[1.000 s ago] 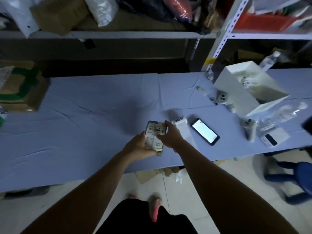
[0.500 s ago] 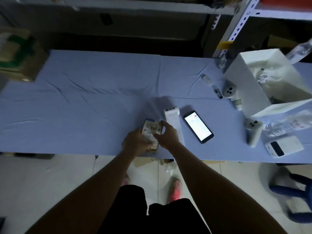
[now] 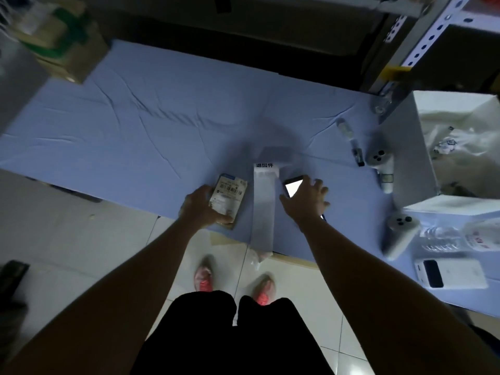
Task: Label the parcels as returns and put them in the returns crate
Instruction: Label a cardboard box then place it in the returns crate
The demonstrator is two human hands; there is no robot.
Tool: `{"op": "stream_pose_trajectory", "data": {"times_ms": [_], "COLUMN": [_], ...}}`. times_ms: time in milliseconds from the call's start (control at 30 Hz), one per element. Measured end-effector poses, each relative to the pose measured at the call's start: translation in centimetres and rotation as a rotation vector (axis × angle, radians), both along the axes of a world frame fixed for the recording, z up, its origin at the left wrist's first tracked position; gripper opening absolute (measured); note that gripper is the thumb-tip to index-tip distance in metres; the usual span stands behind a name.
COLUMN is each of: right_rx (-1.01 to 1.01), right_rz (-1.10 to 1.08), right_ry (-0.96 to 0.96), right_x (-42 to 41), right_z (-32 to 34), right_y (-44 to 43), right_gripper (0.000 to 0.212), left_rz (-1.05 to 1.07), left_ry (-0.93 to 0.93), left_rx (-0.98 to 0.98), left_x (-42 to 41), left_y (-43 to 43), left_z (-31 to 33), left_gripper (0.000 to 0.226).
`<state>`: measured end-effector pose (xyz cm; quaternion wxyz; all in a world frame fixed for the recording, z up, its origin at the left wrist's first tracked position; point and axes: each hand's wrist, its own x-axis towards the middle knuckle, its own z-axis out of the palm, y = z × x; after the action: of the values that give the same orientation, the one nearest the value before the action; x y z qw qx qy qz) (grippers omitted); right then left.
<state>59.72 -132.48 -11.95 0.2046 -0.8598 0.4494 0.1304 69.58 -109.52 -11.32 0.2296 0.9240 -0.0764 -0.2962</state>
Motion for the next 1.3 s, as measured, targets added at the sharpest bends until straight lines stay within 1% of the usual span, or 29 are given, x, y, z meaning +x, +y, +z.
{"op": "stream_pose_trajectory", "data": {"times_ms": [33, 100, 233, 367, 467, 533, 600, 633, 700, 800, 900, 967, 1133, 1300], "right_rx": [0.033, 0.063, 0.019, 0.027, 0.067, 0.063, 0.072, 0.083, 0.096, 0.108, 0.104, 0.058, 0.006, -0.027], "right_rz": [-0.022, -0.034, 0.008, -0.039, -0.161, -0.171, -0.127, -0.071, 0.129, 0.413, 0.532, 0.567, 0.570, 0.565], "right_ry": [0.036, 0.048, 0.017, 0.034, -0.047, -0.135, -0.254, -0.312, -0.367, -0.271, -0.149, -0.095, -0.055, -0.009], "right_x": [-0.2, -0.7, -1.0, -0.4, 0.3, 0.9, 1.5, 1.9, 2.5, 3.1, 2.6, 2.0, 0.7, -0.2], "right_z": [-0.3, -0.9, -1.4, -0.8, 0.1, 0.9, 1.7, 2.3, 2.9, 3.3, 4.4, 4.8, 5.4, 5.9], "right_y": [-0.4, -1.0, -1.3, -1.4, -1.2, -0.4, 0.7, 1.4, 2.9, 4.2, 4.7, 4.6, 4.5, 4.4], "right_gripper": [0.083, 0.084, 0.080, 0.078, 0.084, 0.085, 0.079, 0.076, 0.077, 0.087, 0.095, 0.098, 0.101, 0.098], "left_rz": [0.013, 0.035, 0.038, 0.002, -0.073, -0.115, -0.134, -0.136, -0.137, -0.160, -0.185, -0.187, -0.186, -0.169], "left_ry": [-0.004, -0.014, -0.059, -0.135, -0.244, -0.308, -0.347, -0.358, -0.360, -0.374, -0.396, -0.390, -0.374, -0.377], "left_rx": [-0.016, -0.041, -0.064, -0.040, 0.043, 0.106, 0.138, 0.142, 0.126, 0.068, -0.010, -0.049, -0.106, -0.134], "left_x": [-0.3, -0.8, -1.4, -1.4, -0.7, 0.1, 0.9, 1.3, 2.0, 2.9, 3.4, 3.4, 3.2, 2.9], "left_y": [-0.1, -0.4, -0.4, 0.2, 0.7, 1.2, 1.8, 2.1, 2.9, 3.9, 4.5, 4.7, 5.0, 4.8], "left_z": [0.0, 0.1, -0.2, -0.2, 0.0, 0.1, 0.4, 0.6, 0.7, 0.6, 0.0, -0.3, -0.9, -1.0], "left_gripper": [0.105, 0.103, 0.097, 0.097, 0.101, 0.104, 0.105, 0.105, 0.102, 0.104, 0.106, 0.108, 0.113, 0.108]}}
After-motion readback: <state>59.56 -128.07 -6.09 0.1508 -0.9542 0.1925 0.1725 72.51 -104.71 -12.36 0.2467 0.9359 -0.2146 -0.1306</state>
